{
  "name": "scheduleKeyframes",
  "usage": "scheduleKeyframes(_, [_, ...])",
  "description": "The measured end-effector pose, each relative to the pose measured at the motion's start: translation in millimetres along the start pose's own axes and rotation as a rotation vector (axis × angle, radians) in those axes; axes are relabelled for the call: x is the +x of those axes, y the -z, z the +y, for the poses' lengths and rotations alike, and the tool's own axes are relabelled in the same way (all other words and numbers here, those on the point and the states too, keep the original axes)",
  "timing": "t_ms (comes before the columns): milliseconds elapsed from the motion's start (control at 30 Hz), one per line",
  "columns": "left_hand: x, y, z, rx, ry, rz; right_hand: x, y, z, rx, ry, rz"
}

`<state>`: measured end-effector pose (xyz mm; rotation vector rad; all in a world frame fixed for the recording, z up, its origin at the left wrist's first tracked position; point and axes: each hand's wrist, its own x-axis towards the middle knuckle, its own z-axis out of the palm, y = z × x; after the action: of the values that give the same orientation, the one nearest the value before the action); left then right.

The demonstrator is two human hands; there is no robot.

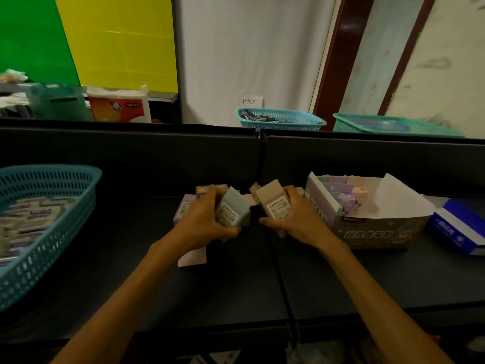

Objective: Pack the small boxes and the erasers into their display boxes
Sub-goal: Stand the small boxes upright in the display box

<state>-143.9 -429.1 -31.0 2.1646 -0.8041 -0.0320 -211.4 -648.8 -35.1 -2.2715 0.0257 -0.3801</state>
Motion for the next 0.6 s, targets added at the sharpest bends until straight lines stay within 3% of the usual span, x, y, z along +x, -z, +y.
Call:
scheduleKeyframes(367, [16,-5,-5,-0.204,-0.119,-0.048,2,9,0,0.152,-0.005,0.075])
scheduleKeyframes(600, [23,-9,6,-0.325,-0.216,-0.038,-4,31,0,0.319,0.033,0.295])
